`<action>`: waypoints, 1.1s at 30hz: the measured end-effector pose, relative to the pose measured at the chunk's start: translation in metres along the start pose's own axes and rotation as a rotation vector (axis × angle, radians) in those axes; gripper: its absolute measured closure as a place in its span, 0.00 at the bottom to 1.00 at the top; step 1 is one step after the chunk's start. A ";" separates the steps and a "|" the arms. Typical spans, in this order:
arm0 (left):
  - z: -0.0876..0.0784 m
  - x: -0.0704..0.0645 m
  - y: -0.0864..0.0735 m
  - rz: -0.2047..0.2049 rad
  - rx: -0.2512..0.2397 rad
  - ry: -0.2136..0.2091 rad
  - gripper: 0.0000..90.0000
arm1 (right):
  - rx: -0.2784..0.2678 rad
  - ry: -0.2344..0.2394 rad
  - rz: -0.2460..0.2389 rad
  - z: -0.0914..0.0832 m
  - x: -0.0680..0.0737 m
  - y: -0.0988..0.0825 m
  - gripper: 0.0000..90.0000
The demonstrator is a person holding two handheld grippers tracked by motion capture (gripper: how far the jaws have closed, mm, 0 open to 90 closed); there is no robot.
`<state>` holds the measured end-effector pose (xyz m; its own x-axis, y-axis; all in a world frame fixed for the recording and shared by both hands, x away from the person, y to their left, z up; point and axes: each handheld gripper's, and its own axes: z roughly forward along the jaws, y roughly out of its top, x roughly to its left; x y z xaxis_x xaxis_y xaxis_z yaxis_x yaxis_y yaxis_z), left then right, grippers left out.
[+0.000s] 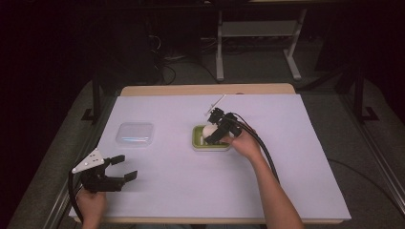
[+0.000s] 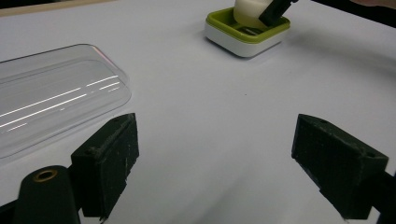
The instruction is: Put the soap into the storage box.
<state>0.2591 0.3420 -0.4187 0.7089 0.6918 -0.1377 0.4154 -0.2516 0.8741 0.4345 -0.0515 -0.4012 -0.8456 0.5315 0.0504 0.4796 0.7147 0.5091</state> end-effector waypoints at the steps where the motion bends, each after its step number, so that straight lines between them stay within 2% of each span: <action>1: 0.000 0.000 0.000 -0.002 0.000 0.000 0.16 | 0.001 0.000 0.004 0.000 0.000 0.000 0.26; 7: 0.000 -0.001 0.000 0.002 0.002 0.000 0.16 | -0.002 0.004 0.018 0.002 -0.002 -0.003 0.26; 24: 0.001 -0.001 0.000 0.000 0.003 0.000 0.16 | 0.005 -0.001 0.016 0.003 -0.002 -0.003 0.26; 33: 0.000 0.000 0.000 0.003 0.003 0.000 0.16 | 0.010 -0.018 0.014 0.004 -0.002 -0.003 0.26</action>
<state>0.2590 0.3414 -0.4183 0.7101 0.6911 -0.1348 0.4147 -0.2557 0.8733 0.4360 -0.0528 -0.4061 -0.8344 0.5496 0.0417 0.4936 0.7115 0.5001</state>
